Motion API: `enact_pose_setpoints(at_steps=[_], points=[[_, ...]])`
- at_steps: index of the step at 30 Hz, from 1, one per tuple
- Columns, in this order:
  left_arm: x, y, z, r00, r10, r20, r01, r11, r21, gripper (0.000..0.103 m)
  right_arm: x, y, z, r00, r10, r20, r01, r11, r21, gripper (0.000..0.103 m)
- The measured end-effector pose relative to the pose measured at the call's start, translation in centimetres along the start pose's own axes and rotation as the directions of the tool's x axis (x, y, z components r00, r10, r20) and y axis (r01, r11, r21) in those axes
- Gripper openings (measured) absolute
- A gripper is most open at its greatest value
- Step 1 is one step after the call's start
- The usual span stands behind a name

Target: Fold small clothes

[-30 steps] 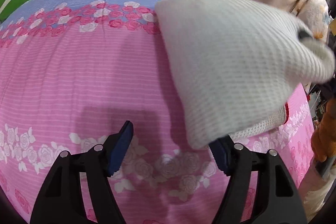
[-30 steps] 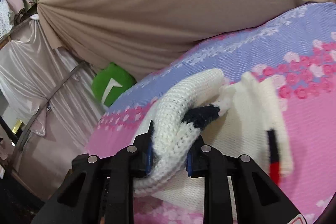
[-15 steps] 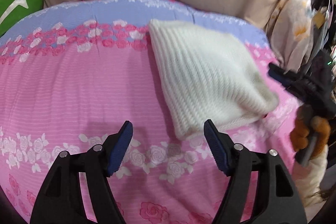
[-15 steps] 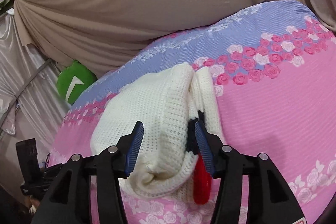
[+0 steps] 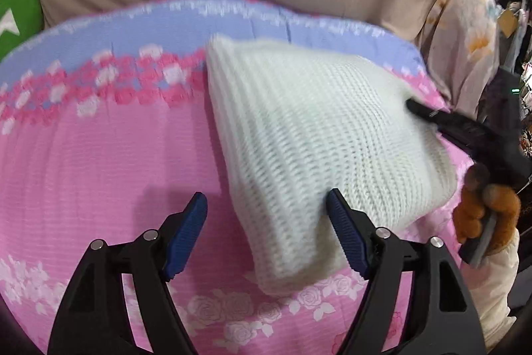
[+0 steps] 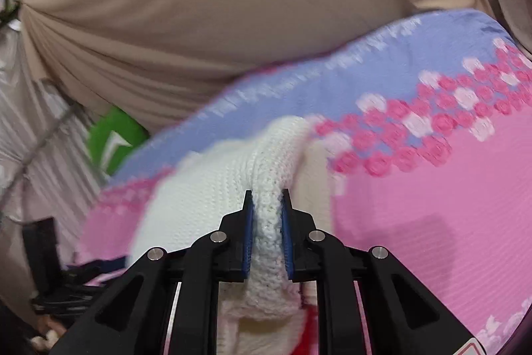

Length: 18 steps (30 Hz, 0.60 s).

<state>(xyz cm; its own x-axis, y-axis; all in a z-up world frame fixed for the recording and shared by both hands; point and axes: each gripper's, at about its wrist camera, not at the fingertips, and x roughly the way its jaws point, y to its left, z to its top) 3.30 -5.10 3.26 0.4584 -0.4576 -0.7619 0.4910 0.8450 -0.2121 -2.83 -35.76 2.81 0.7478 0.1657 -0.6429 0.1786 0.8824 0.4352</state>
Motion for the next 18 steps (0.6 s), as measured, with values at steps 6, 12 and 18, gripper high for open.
enact_pose_setpoints(at_steps=[6,12,18], points=[[1.9,0.4,-1.0,0.999,0.016,-0.047,-0.017,1.0,-0.02,0.074,-5.3,0.5,-1.4,0.988,0.09,0.122,-0.097,0.994,0.046,0.026],[2.2,0.3,-1.2,0.999,0.028,-0.046,-0.028,0.999,-0.017,0.077,-7.0,1.6,-6.4,0.989,0.14,0.043,-0.14,0.99,-0.008,0.048],[2.1,0.1,-1.3,0.997,0.056,-0.053,-0.057,0.998,-0.008,0.079,-6.0,1.8,-7.8,0.996,0.059,0.062,-0.058,0.998,-0.014,0.009]])
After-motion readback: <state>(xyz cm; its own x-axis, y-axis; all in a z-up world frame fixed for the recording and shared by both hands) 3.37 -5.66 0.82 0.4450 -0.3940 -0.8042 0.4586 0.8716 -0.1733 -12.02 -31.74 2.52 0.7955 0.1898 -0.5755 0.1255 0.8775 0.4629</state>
